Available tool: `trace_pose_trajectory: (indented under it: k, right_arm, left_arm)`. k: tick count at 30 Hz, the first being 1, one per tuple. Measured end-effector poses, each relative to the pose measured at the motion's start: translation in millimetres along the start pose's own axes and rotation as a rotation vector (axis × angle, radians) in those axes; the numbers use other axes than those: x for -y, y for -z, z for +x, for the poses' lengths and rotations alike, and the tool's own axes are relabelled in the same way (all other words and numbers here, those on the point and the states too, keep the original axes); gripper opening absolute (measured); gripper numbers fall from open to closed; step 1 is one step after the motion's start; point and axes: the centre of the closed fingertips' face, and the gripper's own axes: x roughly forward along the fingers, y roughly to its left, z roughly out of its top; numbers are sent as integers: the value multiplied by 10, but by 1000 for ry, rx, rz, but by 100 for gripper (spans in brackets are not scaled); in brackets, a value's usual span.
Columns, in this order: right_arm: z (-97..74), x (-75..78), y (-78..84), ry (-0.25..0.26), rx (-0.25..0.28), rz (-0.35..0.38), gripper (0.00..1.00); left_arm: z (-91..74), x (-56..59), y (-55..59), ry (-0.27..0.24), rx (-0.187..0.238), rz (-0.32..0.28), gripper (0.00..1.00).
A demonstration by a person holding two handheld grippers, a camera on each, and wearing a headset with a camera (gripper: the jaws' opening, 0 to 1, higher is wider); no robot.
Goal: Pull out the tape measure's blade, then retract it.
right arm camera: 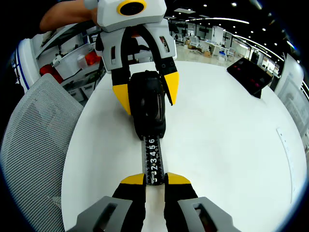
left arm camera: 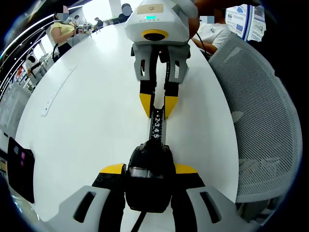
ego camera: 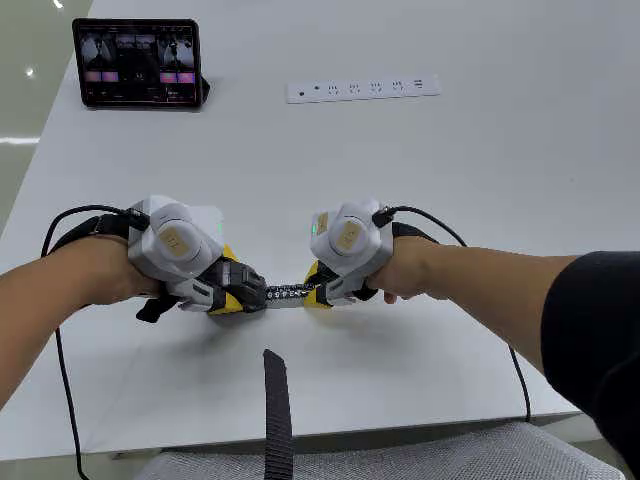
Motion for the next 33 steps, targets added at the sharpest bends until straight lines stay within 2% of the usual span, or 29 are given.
trace_pose_trajectory:
  k: [33]
  right_arm:
    - [-119, 29, 155, 4, -15, -3, 10]
  left_arm:
    - [-5, -8, 14, 0, 0, 2, 31]
